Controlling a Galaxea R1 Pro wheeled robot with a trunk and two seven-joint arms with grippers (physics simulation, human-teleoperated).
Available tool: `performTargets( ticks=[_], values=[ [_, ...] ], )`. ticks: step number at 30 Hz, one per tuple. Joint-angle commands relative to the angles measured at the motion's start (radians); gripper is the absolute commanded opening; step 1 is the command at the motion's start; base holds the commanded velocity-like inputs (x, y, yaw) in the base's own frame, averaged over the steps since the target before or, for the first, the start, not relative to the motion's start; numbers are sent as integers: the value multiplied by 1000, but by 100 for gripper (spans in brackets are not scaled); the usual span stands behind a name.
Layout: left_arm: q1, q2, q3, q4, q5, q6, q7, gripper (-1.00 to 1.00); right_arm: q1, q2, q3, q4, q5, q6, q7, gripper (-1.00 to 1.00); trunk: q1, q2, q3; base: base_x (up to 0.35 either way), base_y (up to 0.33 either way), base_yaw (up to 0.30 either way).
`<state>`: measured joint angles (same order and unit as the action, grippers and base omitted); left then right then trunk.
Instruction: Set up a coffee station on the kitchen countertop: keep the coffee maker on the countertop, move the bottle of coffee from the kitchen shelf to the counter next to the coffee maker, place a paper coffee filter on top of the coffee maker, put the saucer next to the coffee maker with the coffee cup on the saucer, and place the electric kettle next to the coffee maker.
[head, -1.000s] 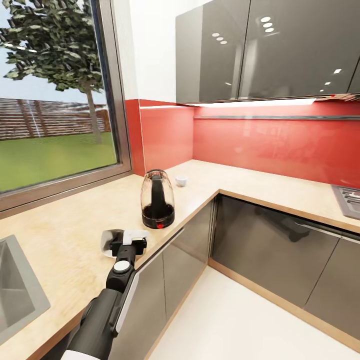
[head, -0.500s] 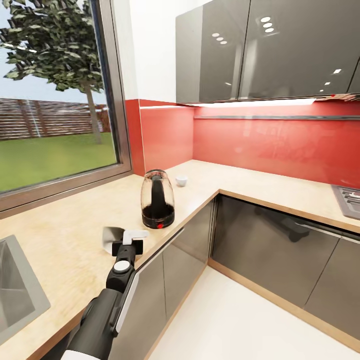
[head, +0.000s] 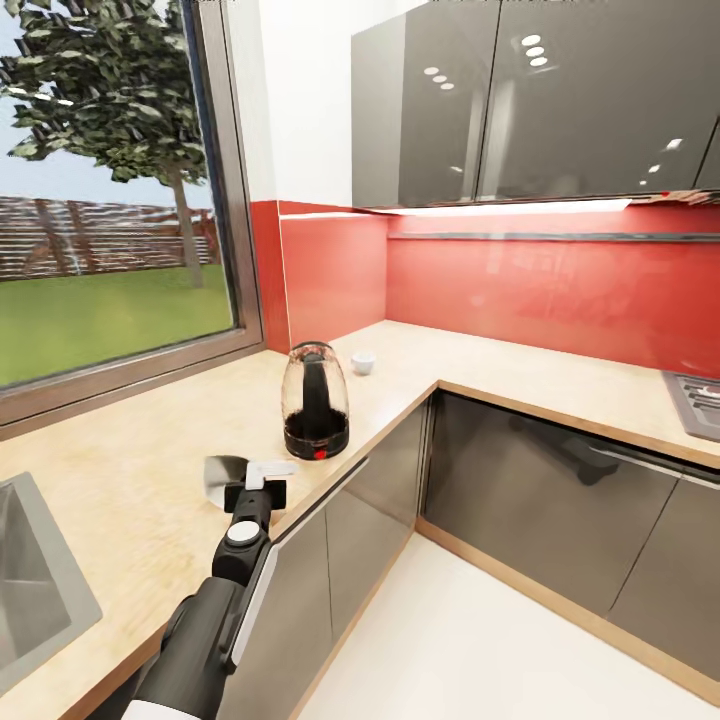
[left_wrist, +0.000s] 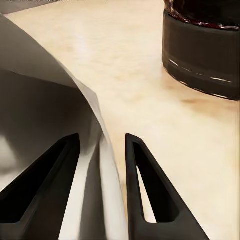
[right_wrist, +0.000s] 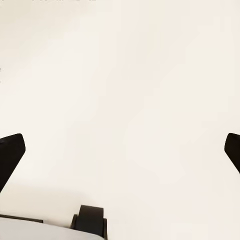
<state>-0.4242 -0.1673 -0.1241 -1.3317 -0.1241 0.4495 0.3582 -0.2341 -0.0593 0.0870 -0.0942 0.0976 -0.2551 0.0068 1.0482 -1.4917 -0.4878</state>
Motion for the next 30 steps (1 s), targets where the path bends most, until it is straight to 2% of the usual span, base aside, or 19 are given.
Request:
performTargets(
  ticks=[1, 7, 14, 30],
  values=[
    [-1, 0, -1, -1, -11, 9, 2, -100, -1, -1, 7, 1, 2, -3, -1, 100, -4, 7, 2, 0, 0, 0],
    [-1, 0, -1, -1, -11, 9, 3, -100, -1, -1, 7, 1, 2, -3, -1, 100, -4, 7, 2, 0, 0, 0],
    [-1, 0, -1, -1, -11, 9, 4, -100, -1, -1, 7, 1, 2, -3, -1, 100, -31, 56, 24, 0, 0, 0],
    [-1, 0, -2, -4, -11, 8, 5, -100, -1, 0, 7, 1, 2, -3, -1, 100, -31, 56, 24, 0, 0, 0]
  ],
)
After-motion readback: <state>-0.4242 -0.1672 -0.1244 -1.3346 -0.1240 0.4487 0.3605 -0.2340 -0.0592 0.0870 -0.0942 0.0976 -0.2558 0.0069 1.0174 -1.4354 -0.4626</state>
